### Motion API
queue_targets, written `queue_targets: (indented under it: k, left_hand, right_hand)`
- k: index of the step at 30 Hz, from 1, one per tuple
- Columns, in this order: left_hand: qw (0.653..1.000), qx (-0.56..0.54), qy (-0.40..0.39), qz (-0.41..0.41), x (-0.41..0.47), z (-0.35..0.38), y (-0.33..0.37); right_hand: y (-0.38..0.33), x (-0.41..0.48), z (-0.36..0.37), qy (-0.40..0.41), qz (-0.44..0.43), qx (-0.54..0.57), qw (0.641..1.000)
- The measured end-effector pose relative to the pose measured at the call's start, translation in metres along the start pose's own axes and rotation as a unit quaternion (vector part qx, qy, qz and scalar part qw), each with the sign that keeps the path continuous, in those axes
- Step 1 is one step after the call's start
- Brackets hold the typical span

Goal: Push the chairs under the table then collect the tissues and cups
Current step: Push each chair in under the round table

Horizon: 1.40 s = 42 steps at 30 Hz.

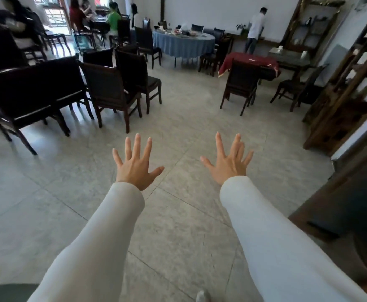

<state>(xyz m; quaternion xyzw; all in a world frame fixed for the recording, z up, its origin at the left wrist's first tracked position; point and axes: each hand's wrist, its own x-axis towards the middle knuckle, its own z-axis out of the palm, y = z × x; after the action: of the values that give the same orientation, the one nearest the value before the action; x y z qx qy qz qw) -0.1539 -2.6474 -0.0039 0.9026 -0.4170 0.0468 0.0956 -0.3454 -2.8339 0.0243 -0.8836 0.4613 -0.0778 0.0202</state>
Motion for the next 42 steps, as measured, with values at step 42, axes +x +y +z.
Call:
queue_targets:
  k: [42]
  left_hand:
    - [0.47,-0.075,0.111,-0.872,-0.272,0.024,-0.397]
  right_hand:
    - [-0.764,-0.177,0.169,-0.185,-0.861,0.001,0.474]
